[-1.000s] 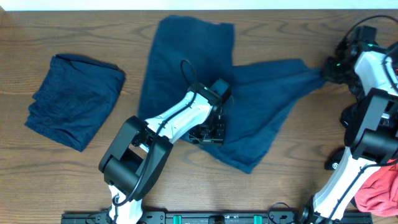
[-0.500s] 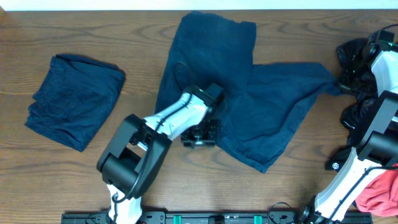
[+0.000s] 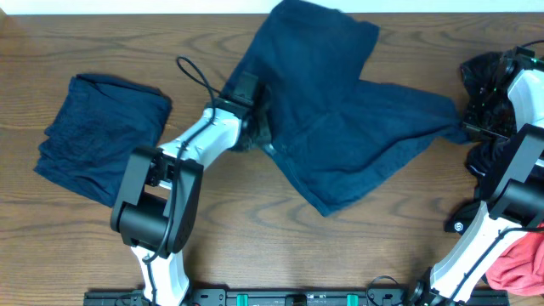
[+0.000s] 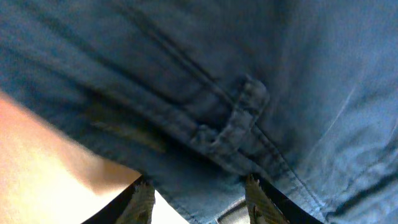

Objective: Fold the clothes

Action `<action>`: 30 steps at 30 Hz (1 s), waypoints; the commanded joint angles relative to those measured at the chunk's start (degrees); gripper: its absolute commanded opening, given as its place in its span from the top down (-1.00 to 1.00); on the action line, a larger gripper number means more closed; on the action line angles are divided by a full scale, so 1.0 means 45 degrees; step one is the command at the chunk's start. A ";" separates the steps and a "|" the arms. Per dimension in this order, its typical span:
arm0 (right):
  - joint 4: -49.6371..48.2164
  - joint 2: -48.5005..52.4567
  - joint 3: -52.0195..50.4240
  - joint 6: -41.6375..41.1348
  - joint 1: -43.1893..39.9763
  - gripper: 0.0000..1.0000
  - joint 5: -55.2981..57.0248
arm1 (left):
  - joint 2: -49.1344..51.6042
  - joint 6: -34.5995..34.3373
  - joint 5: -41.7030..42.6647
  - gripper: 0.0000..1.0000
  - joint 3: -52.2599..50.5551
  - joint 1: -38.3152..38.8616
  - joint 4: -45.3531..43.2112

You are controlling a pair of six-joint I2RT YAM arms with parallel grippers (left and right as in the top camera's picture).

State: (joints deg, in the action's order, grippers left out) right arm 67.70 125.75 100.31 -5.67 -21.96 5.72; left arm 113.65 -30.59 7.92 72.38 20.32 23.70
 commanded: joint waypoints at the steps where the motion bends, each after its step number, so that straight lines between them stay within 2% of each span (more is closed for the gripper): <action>1: 0.0452 -0.0015 0.0087 0.0034 0.0141 0.98 -0.0602 | 0.0282 0.0544 -0.0588 0.01 -0.0034 -0.0675 -0.0777; 5: 0.1010 -0.0019 0.0087 0.0034 0.0146 0.97 -0.1248 | 0.0277 0.0549 -0.0452 0.01 0.0010 -0.1666 -0.1005; 7: 0.1122 -0.0019 0.0087 0.0034 0.0146 0.97 -0.1287 | 0.0272 0.0554 0.0238 0.02 0.0039 -0.2370 -0.0743; 9: 0.1069 -0.0019 0.0087 0.0034 0.0141 0.98 -0.1273 | 0.0204 0.0675 0.1467 0.02 0.0112 -0.2948 -0.0272; 13: 0.0520 -0.0019 0.0087 0.0034 0.0131 0.97 -0.0899 | -0.0321 0.1219 0.5294 0.02 0.0141 -0.3570 0.1375; 17: 0.0078 -0.0019 0.0087 0.0034 0.0131 0.98 -0.0899 | -0.1010 0.1642 0.6207 0.02 0.0141 -0.2963 0.3473; 21: 0.0010 -0.0019 0.0087 0.0044 0.0131 0.97 -0.0894 | -0.1554 0.1817 0.6256 0.02 0.0136 -0.1253 0.5100; 23: 0.0005 -0.0019 0.0087 0.0039 0.0131 0.96 -0.0899 | -0.1622 0.1336 0.6246 0.01 0.0131 -0.0209 0.5464; 27: 0.0078 -0.0019 0.0087 0.0039 0.0131 0.94 -0.0903 | -0.1622 -0.1690 0.6086 0.01 -0.0034 0.1705 0.5197; 30: 0.0107 -0.0019 0.0087 0.0044 0.0131 0.94 -0.0903 | -0.1622 -0.3876 0.5848 0.01 -0.0379 0.2968 0.4167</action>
State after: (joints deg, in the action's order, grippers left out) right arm 68.05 125.75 100.31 -5.67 -21.96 1.37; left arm 106.72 -35.73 34.79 72.27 30.09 44.73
